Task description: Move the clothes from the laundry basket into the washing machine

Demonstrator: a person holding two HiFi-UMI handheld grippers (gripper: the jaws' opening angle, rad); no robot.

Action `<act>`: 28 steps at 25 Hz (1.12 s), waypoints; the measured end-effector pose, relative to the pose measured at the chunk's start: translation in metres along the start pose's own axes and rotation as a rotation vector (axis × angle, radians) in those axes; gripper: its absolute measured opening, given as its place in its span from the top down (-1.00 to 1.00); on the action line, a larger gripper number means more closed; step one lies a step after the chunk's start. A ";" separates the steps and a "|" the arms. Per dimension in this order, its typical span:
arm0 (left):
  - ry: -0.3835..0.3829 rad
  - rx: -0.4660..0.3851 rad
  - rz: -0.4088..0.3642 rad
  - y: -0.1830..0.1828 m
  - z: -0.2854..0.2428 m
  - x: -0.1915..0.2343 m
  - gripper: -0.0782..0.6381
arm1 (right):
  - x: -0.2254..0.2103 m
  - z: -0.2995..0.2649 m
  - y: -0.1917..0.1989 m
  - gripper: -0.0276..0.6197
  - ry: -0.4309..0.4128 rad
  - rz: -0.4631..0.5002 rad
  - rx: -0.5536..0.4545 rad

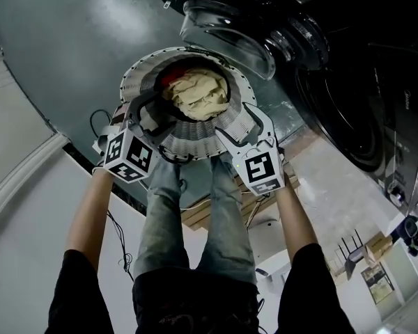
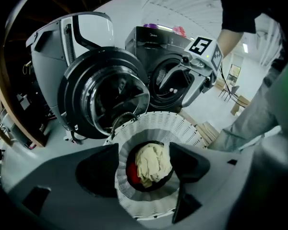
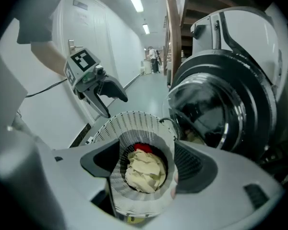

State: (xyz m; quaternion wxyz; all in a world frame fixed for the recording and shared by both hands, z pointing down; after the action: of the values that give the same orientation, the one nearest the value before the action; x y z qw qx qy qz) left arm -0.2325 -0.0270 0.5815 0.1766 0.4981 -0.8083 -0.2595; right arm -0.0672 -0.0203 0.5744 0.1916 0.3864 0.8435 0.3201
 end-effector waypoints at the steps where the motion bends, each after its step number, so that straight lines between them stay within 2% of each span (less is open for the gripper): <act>1: 0.009 0.012 -0.018 0.005 -0.007 -0.001 -0.14 | 0.003 -0.006 0.006 -0.19 -0.013 0.020 0.018; 11: 0.101 0.084 -0.140 0.041 -0.067 -0.015 -0.15 | 0.015 -0.066 0.049 -0.19 -0.094 0.151 0.121; 15: 0.134 0.128 -0.227 0.054 -0.098 -0.017 -0.15 | 0.019 -0.097 0.071 -0.24 -0.136 0.245 0.176; 19: 0.153 0.152 -0.289 0.066 -0.129 -0.018 -0.17 | 0.022 -0.125 0.093 -0.26 -0.167 0.298 0.221; 25: 0.184 0.189 -0.311 0.089 -0.172 -0.014 -0.18 | 0.016 -0.162 0.120 -0.26 -0.158 0.324 0.244; 28: 0.211 0.219 -0.326 0.103 -0.190 -0.015 -0.19 | 0.020 -0.180 0.137 -0.26 -0.184 0.353 0.276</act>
State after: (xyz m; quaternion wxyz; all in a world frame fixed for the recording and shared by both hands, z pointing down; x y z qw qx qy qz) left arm -0.1952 -0.0217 0.7950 0.1607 0.6627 -0.7175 -0.1420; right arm -0.1101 -0.0069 0.7971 0.1540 0.5780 0.7775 0.1940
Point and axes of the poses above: the fingertips, and each gripper's own axes: z backward along the fingers, x to its left, y out of its underside, the point moved 3 cm from there along z, backward along the fingers, and after that the axes turned 1 degree about y, right-handed, at the moved point
